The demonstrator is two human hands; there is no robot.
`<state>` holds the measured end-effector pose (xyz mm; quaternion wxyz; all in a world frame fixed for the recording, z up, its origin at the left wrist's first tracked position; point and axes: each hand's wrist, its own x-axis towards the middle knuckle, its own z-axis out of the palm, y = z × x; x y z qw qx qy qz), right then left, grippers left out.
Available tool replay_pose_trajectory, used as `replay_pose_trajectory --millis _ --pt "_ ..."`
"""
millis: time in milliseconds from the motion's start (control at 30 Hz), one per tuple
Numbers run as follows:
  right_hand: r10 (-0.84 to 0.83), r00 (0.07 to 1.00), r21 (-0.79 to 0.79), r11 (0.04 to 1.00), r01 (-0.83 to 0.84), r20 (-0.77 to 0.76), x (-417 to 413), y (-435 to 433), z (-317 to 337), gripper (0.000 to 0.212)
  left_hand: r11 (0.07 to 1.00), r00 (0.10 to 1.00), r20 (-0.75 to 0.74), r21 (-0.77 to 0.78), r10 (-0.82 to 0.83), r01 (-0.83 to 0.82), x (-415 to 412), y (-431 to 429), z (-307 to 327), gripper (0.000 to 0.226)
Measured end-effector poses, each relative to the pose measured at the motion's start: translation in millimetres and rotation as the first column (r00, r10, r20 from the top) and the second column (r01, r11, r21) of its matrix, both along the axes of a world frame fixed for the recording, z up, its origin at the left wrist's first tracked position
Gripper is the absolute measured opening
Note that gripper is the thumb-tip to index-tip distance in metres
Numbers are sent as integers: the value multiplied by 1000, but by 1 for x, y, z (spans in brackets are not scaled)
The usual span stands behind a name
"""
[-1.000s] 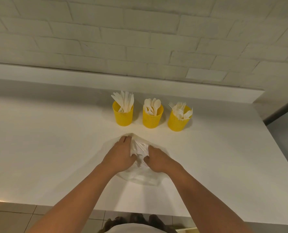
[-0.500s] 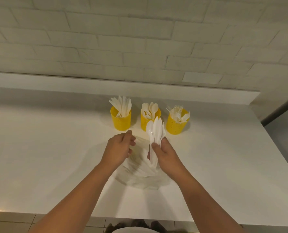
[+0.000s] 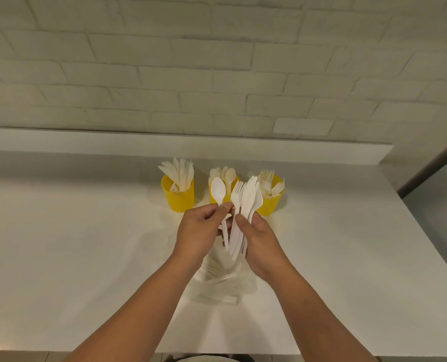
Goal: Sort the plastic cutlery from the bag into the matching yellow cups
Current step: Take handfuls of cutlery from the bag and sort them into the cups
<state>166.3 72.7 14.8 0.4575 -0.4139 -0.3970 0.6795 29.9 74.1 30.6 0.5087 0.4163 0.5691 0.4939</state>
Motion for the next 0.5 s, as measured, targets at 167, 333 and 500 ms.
replay_pose_trajectory --millis 167,333,500 --pt "-27 998 -80 997 23 -59 11 5 -3 20 994 989 104 -43 102 -98 4 10 0 31" --pt "49 998 -57 997 -51 -34 20 9 -1 22 998 993 121 -61 -15 23 9 13 2 20" --pt "65 981 87 993 -82 181 14 16 -6 30 997 998 55 -60 -43 47 19 13 -2 17"
